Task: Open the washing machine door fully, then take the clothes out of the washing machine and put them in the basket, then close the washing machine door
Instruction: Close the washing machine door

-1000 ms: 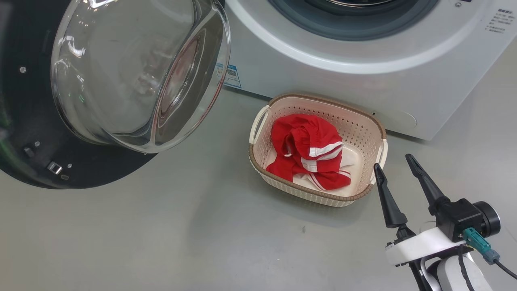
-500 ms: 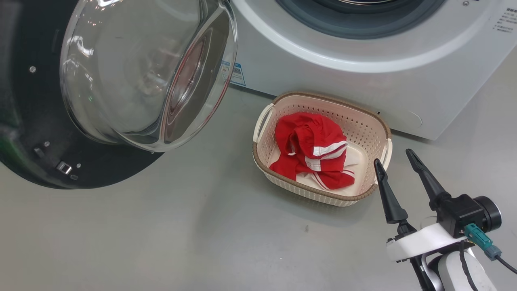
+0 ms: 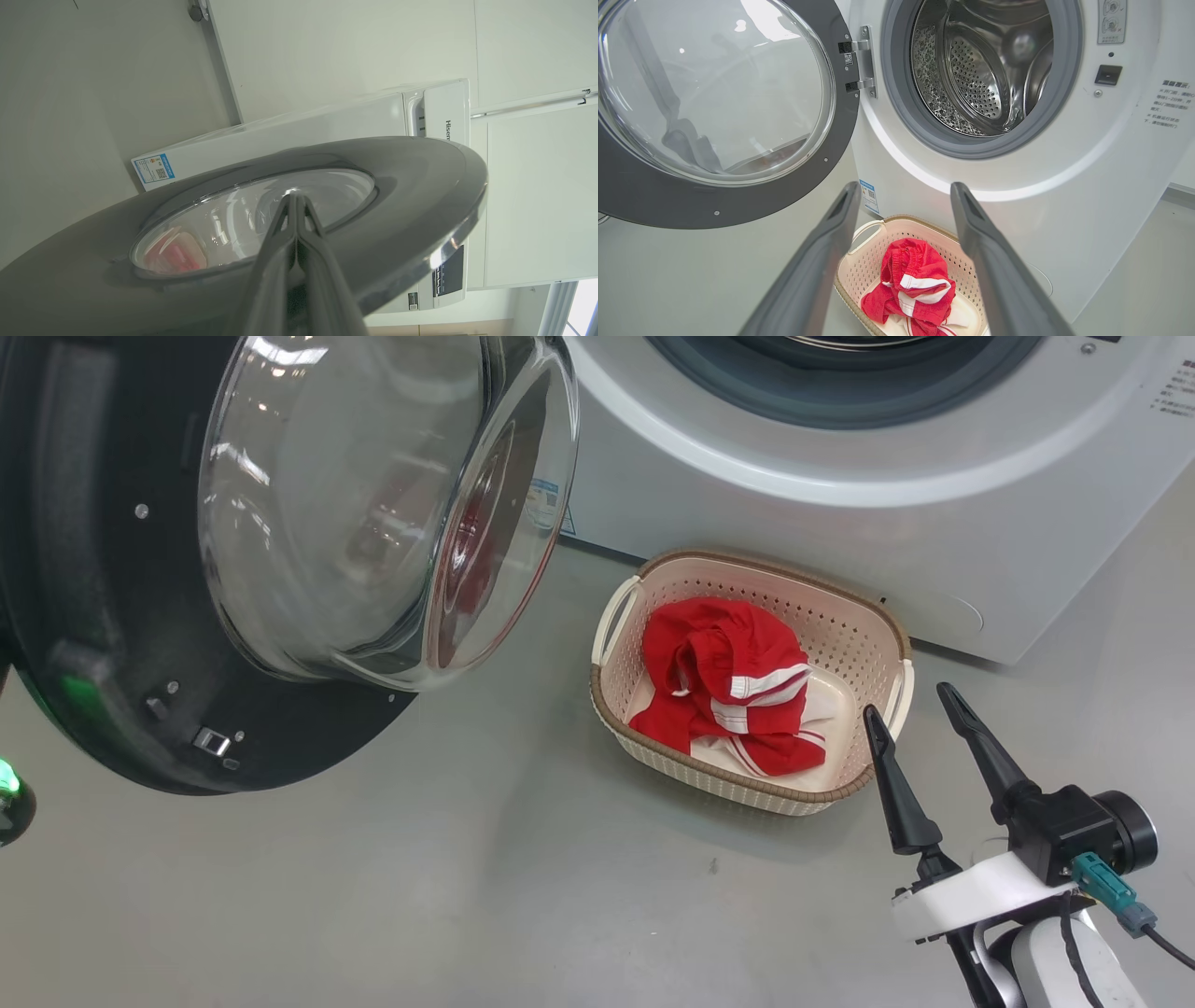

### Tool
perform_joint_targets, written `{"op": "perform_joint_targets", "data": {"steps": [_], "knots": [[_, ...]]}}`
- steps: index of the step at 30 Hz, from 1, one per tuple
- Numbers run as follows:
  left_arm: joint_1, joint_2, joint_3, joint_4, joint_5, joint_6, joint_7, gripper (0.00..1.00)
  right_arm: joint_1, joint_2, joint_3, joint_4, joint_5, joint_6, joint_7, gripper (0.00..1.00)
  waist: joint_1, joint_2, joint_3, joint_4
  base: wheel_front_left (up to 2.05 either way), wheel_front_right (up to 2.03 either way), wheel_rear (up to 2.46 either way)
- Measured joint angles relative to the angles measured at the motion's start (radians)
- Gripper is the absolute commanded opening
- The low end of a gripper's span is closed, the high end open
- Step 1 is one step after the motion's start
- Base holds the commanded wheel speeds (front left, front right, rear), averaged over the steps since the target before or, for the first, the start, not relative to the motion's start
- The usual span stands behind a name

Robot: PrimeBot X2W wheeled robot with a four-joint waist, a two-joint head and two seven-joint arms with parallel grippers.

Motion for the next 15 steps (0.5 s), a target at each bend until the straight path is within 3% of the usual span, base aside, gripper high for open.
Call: {"op": "perform_joint_targets", "data": {"steps": [15], "knots": [[0.064, -0.002, -0.043, -0.128, -0.027, -0.022, 0.157, 0.0, 0.0, 0.009, 0.001, 0.009, 0.002, 0.0, 0.0, 1.0, 0.0, 0.0, -0.016, 0.001, 0.0, 0.0, 0.0]]}}
